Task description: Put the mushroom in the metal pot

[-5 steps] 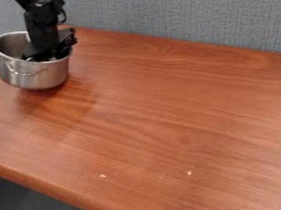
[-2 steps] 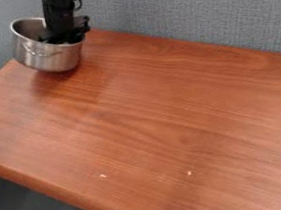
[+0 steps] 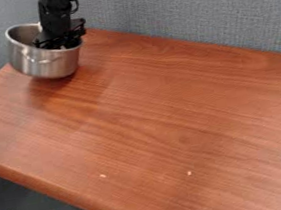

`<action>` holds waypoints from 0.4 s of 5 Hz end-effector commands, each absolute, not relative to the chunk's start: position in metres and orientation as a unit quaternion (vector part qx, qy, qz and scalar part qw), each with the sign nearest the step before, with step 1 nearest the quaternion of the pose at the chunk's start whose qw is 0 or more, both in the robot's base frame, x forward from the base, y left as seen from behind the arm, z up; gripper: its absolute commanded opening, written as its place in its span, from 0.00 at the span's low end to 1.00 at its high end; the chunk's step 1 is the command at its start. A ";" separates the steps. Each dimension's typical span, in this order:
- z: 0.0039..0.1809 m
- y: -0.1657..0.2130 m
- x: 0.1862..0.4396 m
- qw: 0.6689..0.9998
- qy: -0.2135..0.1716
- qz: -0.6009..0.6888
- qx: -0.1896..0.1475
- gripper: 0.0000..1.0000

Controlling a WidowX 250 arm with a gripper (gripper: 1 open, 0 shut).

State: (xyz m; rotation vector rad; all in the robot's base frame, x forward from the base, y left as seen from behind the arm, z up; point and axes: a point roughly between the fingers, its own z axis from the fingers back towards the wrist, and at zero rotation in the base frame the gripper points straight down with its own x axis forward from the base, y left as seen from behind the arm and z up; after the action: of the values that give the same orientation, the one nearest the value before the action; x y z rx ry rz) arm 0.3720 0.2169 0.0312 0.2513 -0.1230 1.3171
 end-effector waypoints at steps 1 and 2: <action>0.079 0.227 0.358 0.746 -0.094 0.649 0.115 0.00; 0.076 0.222 0.355 0.730 -0.095 0.665 0.124 0.00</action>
State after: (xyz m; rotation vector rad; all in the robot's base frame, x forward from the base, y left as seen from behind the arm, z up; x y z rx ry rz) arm 0.3504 0.2196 0.0394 0.2821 -0.1098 1.4648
